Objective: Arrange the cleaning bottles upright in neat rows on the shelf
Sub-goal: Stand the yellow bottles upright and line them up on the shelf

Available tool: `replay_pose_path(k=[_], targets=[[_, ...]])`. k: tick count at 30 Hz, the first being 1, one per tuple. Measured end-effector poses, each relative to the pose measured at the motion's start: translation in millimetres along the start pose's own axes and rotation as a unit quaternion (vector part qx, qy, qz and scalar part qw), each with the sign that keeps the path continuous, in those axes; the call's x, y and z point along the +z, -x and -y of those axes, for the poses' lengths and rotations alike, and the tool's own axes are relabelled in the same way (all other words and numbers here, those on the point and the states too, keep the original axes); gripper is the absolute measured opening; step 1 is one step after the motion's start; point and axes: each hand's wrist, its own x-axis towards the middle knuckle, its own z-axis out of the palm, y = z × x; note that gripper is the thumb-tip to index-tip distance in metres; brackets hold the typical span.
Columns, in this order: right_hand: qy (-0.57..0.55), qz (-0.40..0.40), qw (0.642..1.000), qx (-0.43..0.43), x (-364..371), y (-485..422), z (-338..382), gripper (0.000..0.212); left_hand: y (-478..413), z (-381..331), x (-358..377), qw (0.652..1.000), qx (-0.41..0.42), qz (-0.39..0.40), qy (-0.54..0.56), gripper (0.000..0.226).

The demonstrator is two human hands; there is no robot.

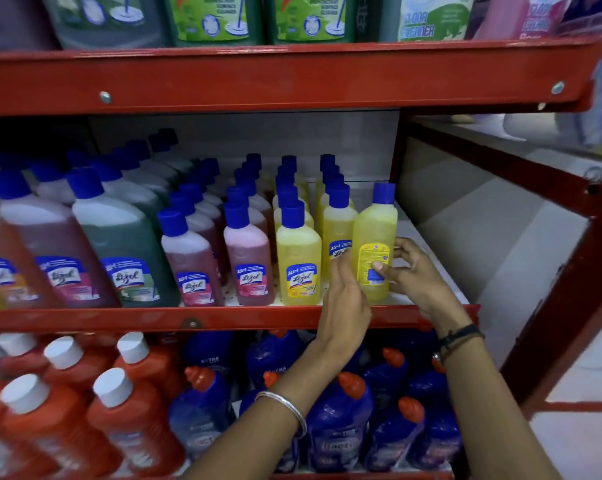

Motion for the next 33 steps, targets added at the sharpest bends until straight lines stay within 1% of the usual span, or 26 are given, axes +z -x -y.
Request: replay_pose_path(k=[3, 7, 9, 11, 12, 14, 15, 18, 20, 22, 24, 25, 27, 30, 31, 33], targets=[[-0.010, -0.001, 0.999, -0.038, 20.1, 8.2, -7.2, 0.040, 11.8, 14.2, -2.9, 1.000, 0.014, -0.003, -0.007, 0.065], [0.062, -0.051, 0.994, -0.075, 36.0, 20.0, -8.8, 0.041, 23.8, 18.0, -7.8, 1.000, -0.003, 0.024, -0.016, 0.063], [0.094, -0.095, 0.987, -0.088, 42.1, 25.8, -7.1, 0.034, 24.9, 15.4, -8.5, 1.000, 0.007, 0.022, -0.014, 0.063], [0.103, -0.121, 0.982, -0.106, 47.8, 31.1, -8.6, 0.020, 23.3, 11.7, -7.8, 1.000, 0.011, 0.021, -0.006, 0.065], [0.088, -0.123, 0.983, -0.106, 49.2, 33.4, -8.9, 0.012, 22.0, 10.1, -6.6, 1.000, 0.008, 0.016, -0.005, 0.066], [0.080, -0.120, 0.984, -0.108, 48.5, 35.4, -10.4, 0.014, 19.0, 8.5, -4.1, 1.000, -0.005, 0.003, 0.002, 0.067], [0.097, -0.116, 0.982, -0.109, 47.2, 34.8, -10.4, 0.015, 17.2, 8.5, -3.4, 1.000, -0.009, -0.006, 0.006, 0.067], [0.137, -0.099, 0.981, -0.095, 43.6, 28.3, -12.3, 0.006, 9.6, 11.0, -4.5, 1.000, -0.015, -0.023, 0.000, 0.068], [0.108, -0.065, 0.990, -0.067, 44.0, 25.7, -12.2, 0.017, 5.1, 11.3, -7.6, 0.999, -0.029, -0.021, 0.016, 0.073], [0.076, -0.039, 0.995, -0.049, 43.1, 24.1, -10.6, 0.034, 3.0, 10.5, -11.0, 0.998, -0.039, -0.016, 0.035, 0.081], [0.094, -0.029, 0.995, -0.037, 40.8, 21.0, -8.3, 0.051, 3.5, 9.6, -13.7, 0.998, -0.041, -0.009, 0.042, 0.082], [0.112, -0.023, 0.993, -0.033, 39.9, 19.4, -6.8, 0.055, 4.4, 9.8, -13.8, 0.998, -0.039, -0.008, 0.046, 0.081], [0.144, -0.017, 0.989, -0.030, 39.7, 16.1, -5.8, 0.053, 5.9, 11.0, -12.5, 0.998, -0.036, -0.010, 0.052, 0.080], [0.134, -0.032, 0.990, -0.030, 43.8, 18.8, -5.3, 0.046, 8.9, 11.3, -13.4, 0.997, -0.047, -0.003, 0.054, 0.079], [0.131, -0.039, 0.990, -0.033, 44.9, 20.3, -5.1, 0.044, 11.3, 9.9, -16.7, 0.998, -0.048, 0.001, 0.047, 0.075], [0.138, -0.046, 0.989, -0.034, 45.7, 21.4, -5.2, 0.044, 18.2, 6.2, -29.7, 1.000, -0.015, -0.012, 0.016, 0.057]])
